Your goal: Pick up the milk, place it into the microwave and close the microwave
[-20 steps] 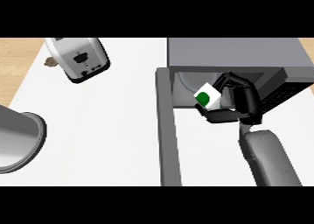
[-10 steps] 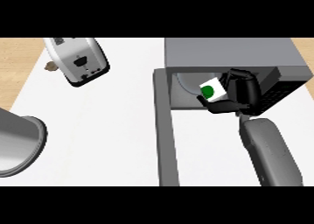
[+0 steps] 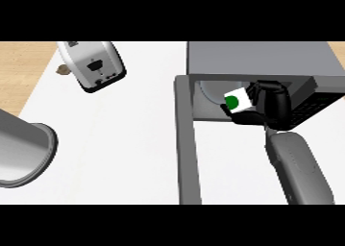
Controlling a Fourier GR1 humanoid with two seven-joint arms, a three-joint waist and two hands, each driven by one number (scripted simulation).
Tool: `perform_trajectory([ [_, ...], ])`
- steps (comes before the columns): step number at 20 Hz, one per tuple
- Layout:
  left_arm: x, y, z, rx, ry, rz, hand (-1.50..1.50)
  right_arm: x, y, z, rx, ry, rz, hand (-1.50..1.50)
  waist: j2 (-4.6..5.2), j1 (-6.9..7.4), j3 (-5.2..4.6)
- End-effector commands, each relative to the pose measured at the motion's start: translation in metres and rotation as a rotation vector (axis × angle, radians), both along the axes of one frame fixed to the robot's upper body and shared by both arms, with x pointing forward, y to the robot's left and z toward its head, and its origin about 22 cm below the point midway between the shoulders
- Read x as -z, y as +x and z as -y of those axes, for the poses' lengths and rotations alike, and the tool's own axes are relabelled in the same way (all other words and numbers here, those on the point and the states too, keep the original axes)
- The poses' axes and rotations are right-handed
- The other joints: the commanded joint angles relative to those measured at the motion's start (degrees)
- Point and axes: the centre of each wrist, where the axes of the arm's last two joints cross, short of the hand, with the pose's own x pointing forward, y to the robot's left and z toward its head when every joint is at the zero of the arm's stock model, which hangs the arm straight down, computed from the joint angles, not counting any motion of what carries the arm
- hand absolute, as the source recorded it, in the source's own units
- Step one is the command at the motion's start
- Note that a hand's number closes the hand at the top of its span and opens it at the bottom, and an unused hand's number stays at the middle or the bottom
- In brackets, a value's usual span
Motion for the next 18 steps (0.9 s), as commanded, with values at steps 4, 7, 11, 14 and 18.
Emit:
perform_trajectory([
  [4, -0.004, 0.012, 0.006, 0.047, -0.006, 0.018, -1.50, -0.025, 0.039, -0.012, 0.082, -0.119, -0.100, 1.50, 3.61, 5.75, -0.80],
  [7, -0.005, 0.016, 0.007, 0.057, 0.015, 0.019, -1.50, -0.030, 0.039, 0.009, 0.138, -0.097, -0.100, 1.50, 3.83, 5.92, -0.82],
  [11, -0.005, 0.017, 0.007, 0.060, 0.032, 0.008, -1.50, -0.013, 0.027, 0.004, 0.273, -0.016, -0.076, 1.50, 4.34, 7.23, -0.84],
  [14, -0.004, 0.022, 0.012, 0.065, 0.039, 0.011, -1.50, -0.013, 0.024, 0.010, 0.346, -0.035, -0.024, 1.50, 4.70, 7.31, -0.89],
  [18, -0.008, 0.022, 0.008, 0.068, 0.076, 0.012, -1.50, 0.000, 0.011, 0.030, 0.439, -0.198, 0.068, -1.50, 5.23, 9.21, -1.13],
])
